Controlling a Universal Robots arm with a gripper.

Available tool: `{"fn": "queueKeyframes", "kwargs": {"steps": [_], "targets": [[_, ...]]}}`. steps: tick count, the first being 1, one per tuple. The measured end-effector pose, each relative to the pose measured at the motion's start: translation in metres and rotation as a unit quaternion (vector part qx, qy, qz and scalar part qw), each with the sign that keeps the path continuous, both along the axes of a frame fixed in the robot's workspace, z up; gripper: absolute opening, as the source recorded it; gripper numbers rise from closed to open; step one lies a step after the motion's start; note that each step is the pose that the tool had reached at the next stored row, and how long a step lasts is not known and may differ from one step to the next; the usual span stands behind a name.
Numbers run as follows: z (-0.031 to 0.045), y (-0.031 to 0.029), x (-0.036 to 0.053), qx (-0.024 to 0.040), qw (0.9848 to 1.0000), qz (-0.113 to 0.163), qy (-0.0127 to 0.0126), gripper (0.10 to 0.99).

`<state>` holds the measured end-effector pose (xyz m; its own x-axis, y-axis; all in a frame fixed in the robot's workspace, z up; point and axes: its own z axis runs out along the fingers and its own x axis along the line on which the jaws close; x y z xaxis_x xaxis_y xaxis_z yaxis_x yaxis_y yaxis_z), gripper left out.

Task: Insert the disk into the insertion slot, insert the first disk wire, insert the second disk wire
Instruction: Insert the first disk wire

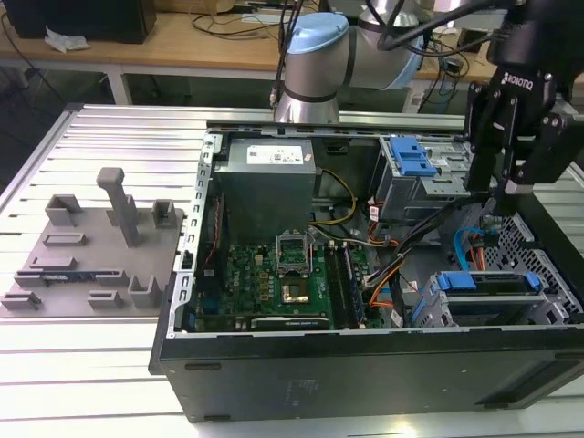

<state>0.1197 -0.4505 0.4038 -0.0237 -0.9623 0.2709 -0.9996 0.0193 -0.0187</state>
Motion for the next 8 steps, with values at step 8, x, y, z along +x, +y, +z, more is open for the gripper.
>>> {"fn": "queueKeyframes", "kwargs": {"steps": [8], "targets": [[-0.0123,0.0026,0.0355,-0.0009,0.9998,-0.019,0.0001,0.561]]}}
